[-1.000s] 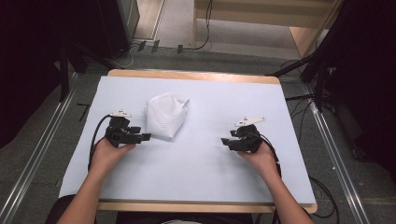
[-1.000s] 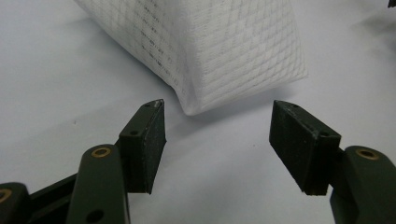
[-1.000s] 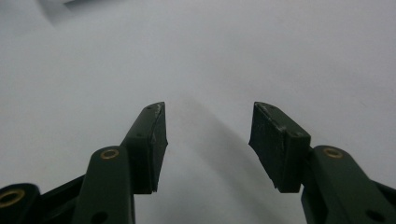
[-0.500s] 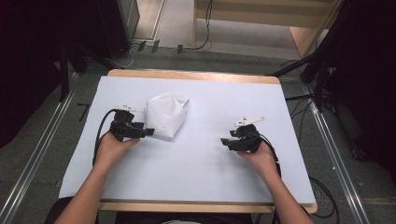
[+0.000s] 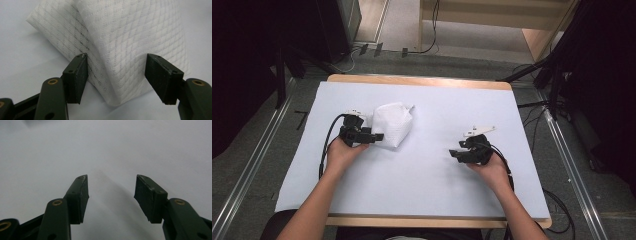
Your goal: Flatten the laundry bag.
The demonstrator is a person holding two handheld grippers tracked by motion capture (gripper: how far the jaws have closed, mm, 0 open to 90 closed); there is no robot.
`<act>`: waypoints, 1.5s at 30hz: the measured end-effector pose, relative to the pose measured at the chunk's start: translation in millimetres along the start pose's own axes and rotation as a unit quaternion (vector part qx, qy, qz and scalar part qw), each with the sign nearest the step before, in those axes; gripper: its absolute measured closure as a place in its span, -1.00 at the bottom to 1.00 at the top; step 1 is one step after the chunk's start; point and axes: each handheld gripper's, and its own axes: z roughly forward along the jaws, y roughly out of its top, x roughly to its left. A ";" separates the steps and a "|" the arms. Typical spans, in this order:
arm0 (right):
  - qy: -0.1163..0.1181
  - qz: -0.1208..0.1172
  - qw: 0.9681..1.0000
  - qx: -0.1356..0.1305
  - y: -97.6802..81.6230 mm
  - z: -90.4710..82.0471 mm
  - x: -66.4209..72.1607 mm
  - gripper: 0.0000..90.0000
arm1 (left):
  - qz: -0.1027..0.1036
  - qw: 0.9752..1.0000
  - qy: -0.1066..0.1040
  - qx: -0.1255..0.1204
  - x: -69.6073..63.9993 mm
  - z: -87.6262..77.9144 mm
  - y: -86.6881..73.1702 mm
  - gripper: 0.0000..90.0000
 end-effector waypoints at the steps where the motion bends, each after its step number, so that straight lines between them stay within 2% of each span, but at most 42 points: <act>1: 0.000 0.001 1.000 0.001 -0.3 0.3 0.4 0.03 | -0.002 1.000 0.003 0.005 0.4 1.5 -0.7 -0.21; 4: -0.002 0.000 1.000 0.003 -0.7 -0.3 1.1 0.03 | 0.006 1.000 0.012 0.000 -1.1 2.0 -2.3 -0.15; 6: -0.001 0.000 1.000 0.003 -1.0 -0.8 1.5 0.03 | 0.012 1.000 0.021 0.002 -2.0 1.5 -2.8 -0.05; 9: -0.001 0.001 1.000 0.003 -1.7 -1.1 1.0 0.03 | -0.017 0.999 0.031 -0.002 -1.0 0.7 -3.1 0.16; 11: -0.001 0.000 1.000 0.003 -2.1 -1.1 0.3 0.03 | -0.022 0.999 0.034 0.002 0.0 0.2 -2.5 0.40; 12: -0.001 0.001 1.000 0.004 -2.3 -1.3 0.5 0.03 | -0.026 0.999 0.030 0.002 0.4 0.2 -2.5 0.46; 14: -0.001 0.001 1.000 0.004 -2.4 -1.3 0.6 0.03 | -0.032 0.999 0.008 0.009 1.3 1.3 -2.8 0.72; 16: -0.001 0.000 1.000 0.005 -2.5 -1.3 0.6 0.03 | -0.030 1.000 0.005 0.007 0.7 2.0 -2.4 0.83; 20: -0.001 -0.001 1.000 0.005 -2.6 -1.5 0.4 0.03 | -0.040 0.999 -0.007 -0.012 2.5 -2.5 -0.2 0.96; 22: 0.001 0.002 1.000 0.005 -2.7 -1.8 0.4 0.03 | -0.027 0.999 -0.009 -0.022 -1.2 -8.7 3.8 0.97; 26: 0.000 0.000 1.000 0.006 -2.8 -1.5 -0.1 0.03 | 0.009 0.999 -0.008 -0.036 -18.0 -17.8 12.2 0.97; 30: 0.000 0.002 1.000 0.008 -3.2 -2.0 0.8 0.03 | 0.050 0.998 -0.008 -0.044 -38.1 -23.2 20.5 0.97; 32: -0.001 -0.001 1.000 0.008 -3.8 -2.3 0.8 0.03 | 0.064 0.997 -0.012 -0.040 -46.0 -23.8 24.1 0.97; 38: -0.001 0.001 1.000 0.007 -6.1 -4.5 1.4 0.03 | 0.080 0.995 -0.032 -0.042 -62.7 -19.0 32.4 0.96; 41: -0.003 0.003 1.000 0.008 -7.1 -5.8 3.0 0.04 | 0.087 0.995 -0.044 -0.038 -70.3 -11.5 36.4 0.97; 45: 0.001 0.002 1.000 -0.002 -7.2 -9.5 6.3 0.05 | 0.091 0.993 -0.072 -0.029 -81.1 0.2 40.6 0.96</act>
